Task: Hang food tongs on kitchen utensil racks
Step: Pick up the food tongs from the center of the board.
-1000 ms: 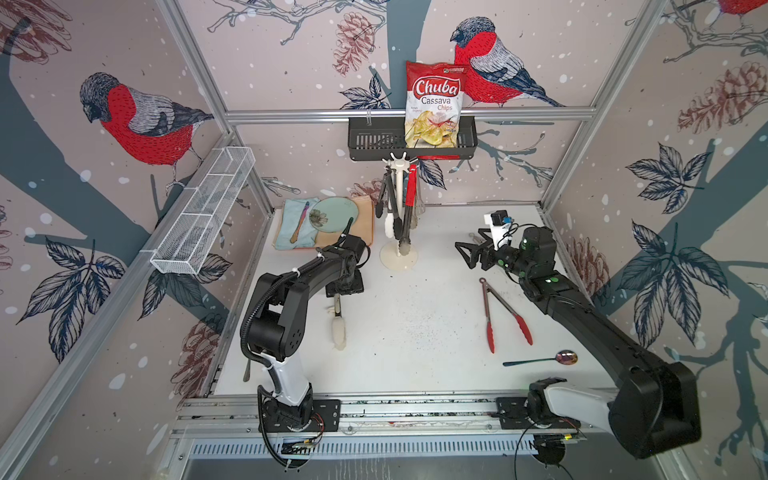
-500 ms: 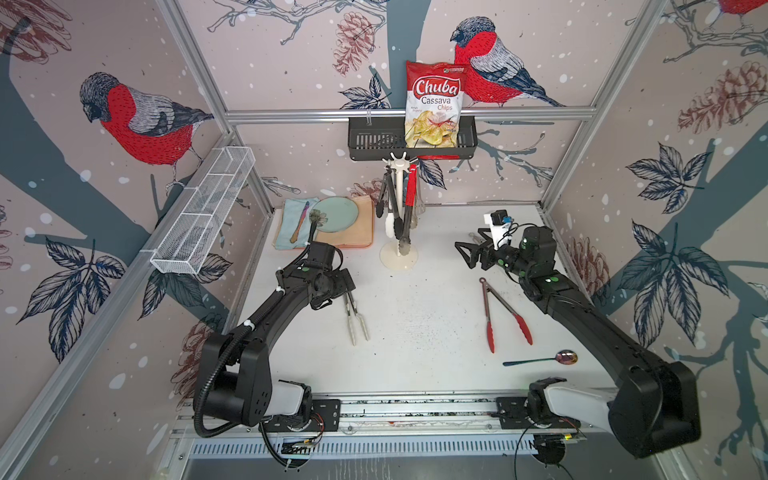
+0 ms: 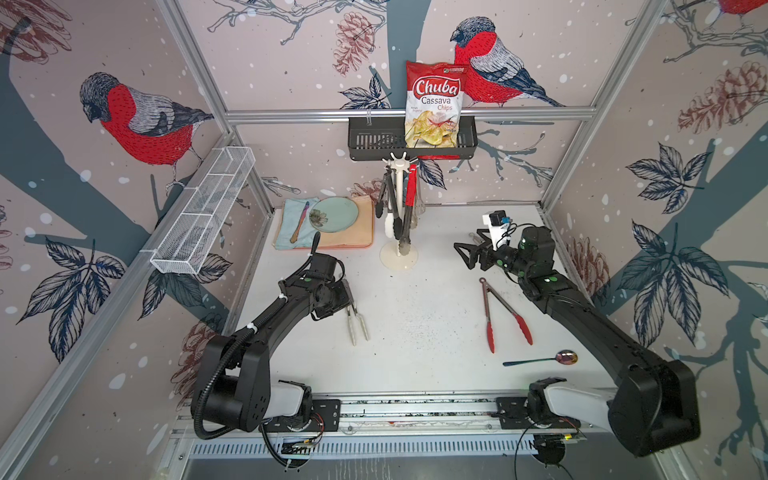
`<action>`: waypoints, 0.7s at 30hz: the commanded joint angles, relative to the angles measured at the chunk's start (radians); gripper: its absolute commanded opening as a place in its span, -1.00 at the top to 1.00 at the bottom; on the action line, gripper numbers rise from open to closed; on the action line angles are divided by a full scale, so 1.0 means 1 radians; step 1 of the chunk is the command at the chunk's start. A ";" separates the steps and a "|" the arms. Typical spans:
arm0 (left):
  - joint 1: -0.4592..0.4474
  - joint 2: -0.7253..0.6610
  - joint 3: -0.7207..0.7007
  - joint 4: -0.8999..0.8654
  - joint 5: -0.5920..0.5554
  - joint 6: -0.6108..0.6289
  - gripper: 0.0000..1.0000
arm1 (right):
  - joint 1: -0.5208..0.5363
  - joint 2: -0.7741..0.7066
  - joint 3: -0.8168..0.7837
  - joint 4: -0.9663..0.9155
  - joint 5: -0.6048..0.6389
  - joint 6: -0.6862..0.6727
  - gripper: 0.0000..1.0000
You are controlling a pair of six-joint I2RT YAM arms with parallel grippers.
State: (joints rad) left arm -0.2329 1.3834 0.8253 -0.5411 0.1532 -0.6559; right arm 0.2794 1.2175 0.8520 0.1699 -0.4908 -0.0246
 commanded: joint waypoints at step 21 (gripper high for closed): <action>-0.046 0.204 0.130 -0.059 -0.123 0.069 0.45 | 0.003 -0.026 -0.012 0.005 0.009 -0.026 -1.00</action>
State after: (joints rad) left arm -0.2794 1.5757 0.9447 -0.5728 0.0513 -0.6014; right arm 0.2810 1.1957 0.8410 0.1631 -0.4873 -0.0353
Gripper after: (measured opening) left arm 0.286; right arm 0.999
